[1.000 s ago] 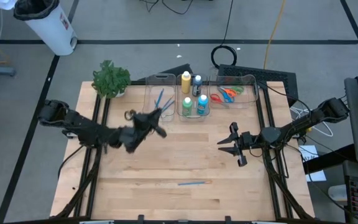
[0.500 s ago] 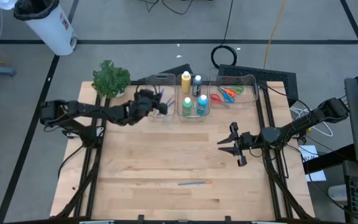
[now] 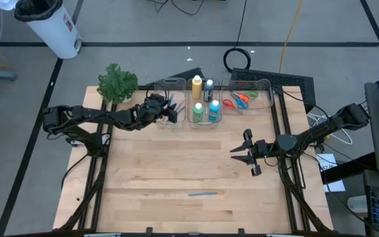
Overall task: Pick & Place Paint Supplies
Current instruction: Put the blue paint brush into the left transparent bin
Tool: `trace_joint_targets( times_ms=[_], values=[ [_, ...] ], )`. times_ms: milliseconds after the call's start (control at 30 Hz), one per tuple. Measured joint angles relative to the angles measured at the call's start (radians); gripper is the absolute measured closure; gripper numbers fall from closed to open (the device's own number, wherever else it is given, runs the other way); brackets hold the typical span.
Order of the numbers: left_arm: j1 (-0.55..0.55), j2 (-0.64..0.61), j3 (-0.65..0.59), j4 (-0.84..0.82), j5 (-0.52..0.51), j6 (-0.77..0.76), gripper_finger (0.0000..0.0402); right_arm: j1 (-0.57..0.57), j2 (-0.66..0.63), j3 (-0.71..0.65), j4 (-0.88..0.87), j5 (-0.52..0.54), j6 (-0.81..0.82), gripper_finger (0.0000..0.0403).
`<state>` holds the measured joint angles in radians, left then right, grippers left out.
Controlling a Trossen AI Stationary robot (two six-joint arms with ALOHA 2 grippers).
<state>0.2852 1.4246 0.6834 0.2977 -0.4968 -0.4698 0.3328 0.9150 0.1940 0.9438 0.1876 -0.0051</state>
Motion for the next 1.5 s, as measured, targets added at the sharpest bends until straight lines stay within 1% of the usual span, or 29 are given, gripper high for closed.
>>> trace_joint_targets(
  times_ms=[133, 300, 367, 467, 533, 600, 667, 700, 733, 800, 867, 967, 1067, 1133, 1233, 1367, 1500],
  values=[
    [0.0, -0.014, 0.0, 0.01, 0.06, 0.047, 0.0147, 0.0, 0.0, 0.0, -0.005, 0.0, -0.005, 0.0312],
    [0.0, -0.029, 0.001, -0.003, 0.07, 0.021, 0.0113, 0.0, 0.0, 0.0, -0.002, 0.0, -0.006, 0.0312],
    [0.001, -0.031, 0.002, 0.002, 0.078, 0.021, 0.0107, 0.0, 0.0, 0.0, -0.002, -0.001, -0.005, 0.0312],
    [-0.002, -0.046, -0.001, -0.013, 0.132, 0.033, 0.0103, 0.0, 0.0, 0.0, -0.004, -0.001, 0.01, 0.0312],
    [-0.008, -0.066, 0.001, -0.01, 0.183, 0.028, 0.0103, 0.0, 0.0, 0.0, -0.005, -0.005, 0.023, 0.0312],
    [-0.019, -0.095, 0.001, -0.035, 0.259, -0.015, 0.0103, 0.01, 0.0, 0.0, 0.008, -0.012, 0.044, 0.0312],
    [-0.043, -0.12, 0.001, -0.039, 0.341, -0.054, 0.0103, 0.038, 0.0, 0.0, 0.02, -0.064, 0.061, 0.0309],
    [-0.063, -0.133, -0.004, -0.044, 0.37, -0.059, 0.0103, 0.062, 0.0, 0.0, 0.021, -0.097, 0.069, 0.0305],
    [-0.087, -0.143, -0.008, -0.047, 0.378, -0.056, 0.0103, 0.09, 0.004, 0.0, 0.02, -0.116, 0.078, 0.0299],
    [-0.15, -0.149, -0.016, -0.03, 0.349, -0.037, 0.0103, 0.172, 0.024, 0.002, 0.017, -0.108, 0.096, 0.0282],
    [-0.215, -0.149, -0.027, -0.01, 0.278, -0.022, 0.0103, 0.264, 0.062, 0.019, -0.005, -0.056, 0.093, 0.0261],
    [-0.302, -0.149, -0.029, 0.011, 0.175, -0.009, 0.0103, 0.395, 0.157, 0.083, -0.079, 0.092, 0.068, 0.0223],
    [-0.366, -0.149, -0.029, 0.015, 0.099, -0.01, 0.0103, 0.473, 0.282, 0.184, -0.242, 0.225, 0.091, 0.019],
    [-0.397, -0.149, -0.029, 0.017, 0.077, -0.019, 0.0103, 0.487, 0.372, 0.254, -0.361, 0.258, 0.139, 0.0177],
    [-0.431, -0.149, -0.029, 0.021, 0.069, -0.022, 0.0103, 0.486, 0.505, 0.329, -0.467, 0.258, 0.202, 0.0174],
    [-0.453, -0.141, -0.029, 0.02, 0.062, -0.023, 0.0103, 0.469, 0.655, 0.373, -0.461, 0.257, 0.203, 0.0186],
    [-0.467, -0.141, -0.03, 0.023, 0.04, -0.023, 0.0103, 0.423, 0.747, 0.378, -0.42, 0.256, 0.226, 0.0202]
  ],
)
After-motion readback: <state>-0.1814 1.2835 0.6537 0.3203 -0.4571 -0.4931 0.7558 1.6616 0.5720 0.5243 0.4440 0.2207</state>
